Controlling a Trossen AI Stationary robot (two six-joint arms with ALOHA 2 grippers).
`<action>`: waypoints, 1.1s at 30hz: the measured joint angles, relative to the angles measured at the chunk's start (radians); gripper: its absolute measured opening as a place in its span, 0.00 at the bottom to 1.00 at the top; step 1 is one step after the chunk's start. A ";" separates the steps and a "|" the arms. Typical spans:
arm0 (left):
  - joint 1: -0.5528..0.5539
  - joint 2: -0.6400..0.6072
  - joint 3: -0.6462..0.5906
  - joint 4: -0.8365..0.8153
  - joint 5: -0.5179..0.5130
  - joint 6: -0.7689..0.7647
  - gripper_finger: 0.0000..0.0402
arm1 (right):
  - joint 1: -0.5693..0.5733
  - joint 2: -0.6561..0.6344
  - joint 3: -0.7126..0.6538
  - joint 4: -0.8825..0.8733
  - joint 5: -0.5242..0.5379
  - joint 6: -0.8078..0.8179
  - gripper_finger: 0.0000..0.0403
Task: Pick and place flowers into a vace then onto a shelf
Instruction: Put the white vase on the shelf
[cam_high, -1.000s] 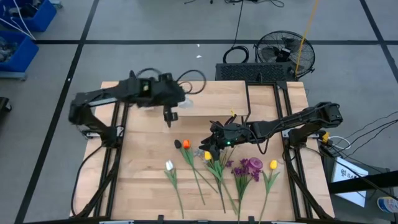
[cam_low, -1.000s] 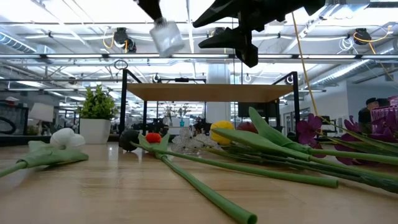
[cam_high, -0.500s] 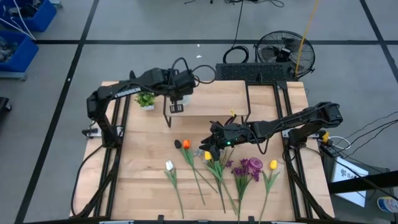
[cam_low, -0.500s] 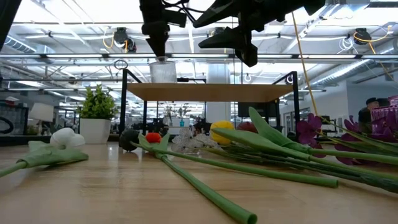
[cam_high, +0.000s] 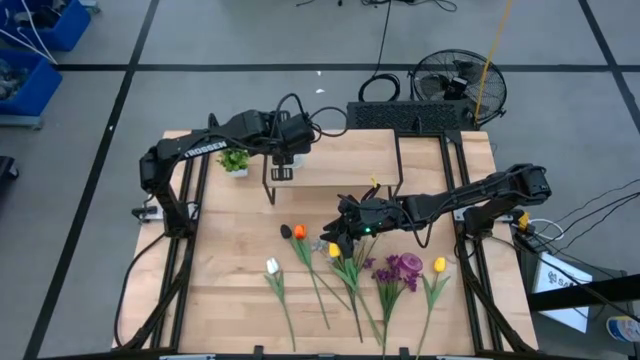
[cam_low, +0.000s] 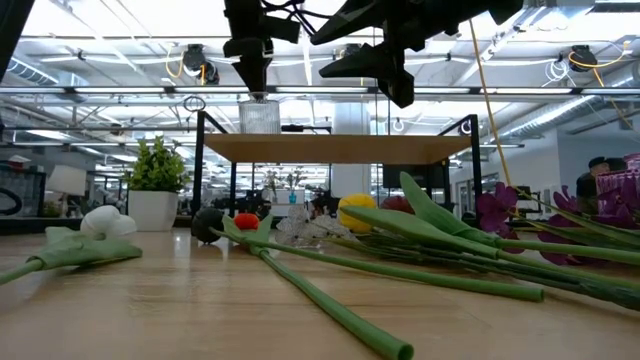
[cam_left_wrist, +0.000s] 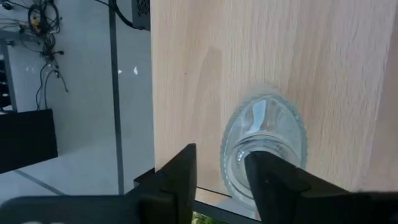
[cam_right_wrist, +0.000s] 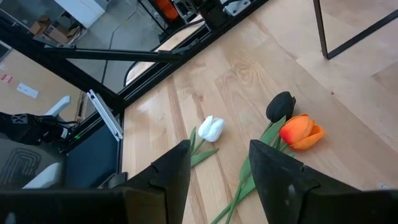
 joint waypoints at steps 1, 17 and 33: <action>-0.001 0.000 0.000 0.000 -0.002 0.000 0.37 | 0.000 0.000 0.000 0.000 0.000 0.000 0.39; -0.069 0.000 0.073 -0.003 0.015 0.048 0.48 | 0.000 0.000 0.000 0.001 0.000 0.000 0.39; -0.002 0.001 0.072 -0.031 0.072 -0.004 0.51 | 0.000 0.000 0.000 0.012 -0.003 0.001 0.39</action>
